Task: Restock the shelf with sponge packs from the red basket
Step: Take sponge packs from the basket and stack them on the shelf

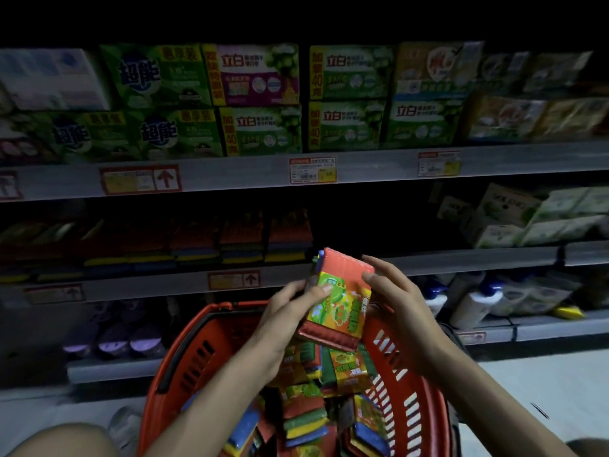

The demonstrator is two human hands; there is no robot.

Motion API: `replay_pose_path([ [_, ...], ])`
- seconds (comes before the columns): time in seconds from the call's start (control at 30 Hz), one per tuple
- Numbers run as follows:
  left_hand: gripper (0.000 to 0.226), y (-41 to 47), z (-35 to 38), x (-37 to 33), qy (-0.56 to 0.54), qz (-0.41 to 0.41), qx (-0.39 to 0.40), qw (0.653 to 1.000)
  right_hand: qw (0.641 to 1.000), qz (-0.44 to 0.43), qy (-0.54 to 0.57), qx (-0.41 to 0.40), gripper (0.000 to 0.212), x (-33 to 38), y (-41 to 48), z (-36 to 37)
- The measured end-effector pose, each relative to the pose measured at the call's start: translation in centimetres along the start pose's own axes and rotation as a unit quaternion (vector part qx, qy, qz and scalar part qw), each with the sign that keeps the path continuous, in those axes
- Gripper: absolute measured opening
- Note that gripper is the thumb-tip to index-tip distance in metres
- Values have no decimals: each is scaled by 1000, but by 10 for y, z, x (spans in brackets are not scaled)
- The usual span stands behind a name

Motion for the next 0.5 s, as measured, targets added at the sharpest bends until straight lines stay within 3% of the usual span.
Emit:
replay_pose_path([
  [0.17,49,2,5,-6,86,14,59,994,999,4,-44,26,51,4,-5,-13],
  [0.3,53,3,1,-9,67,26,13,997,996,38,-58,58,55,4,-8,-17],
  [0.5,55,3,-15,-8,27,45,-85,995,998,49,16,-42,34,0,-7,-37],
])
Point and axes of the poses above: each hand's wrist, its own y-axis towards the middle knuckle, its own z-axis out of the palm, x = y × z, the point moved 7 cm from there along y, towards the middle knuckle, and after that the axes turned 13 degrees about y, right-handed, at the moved point
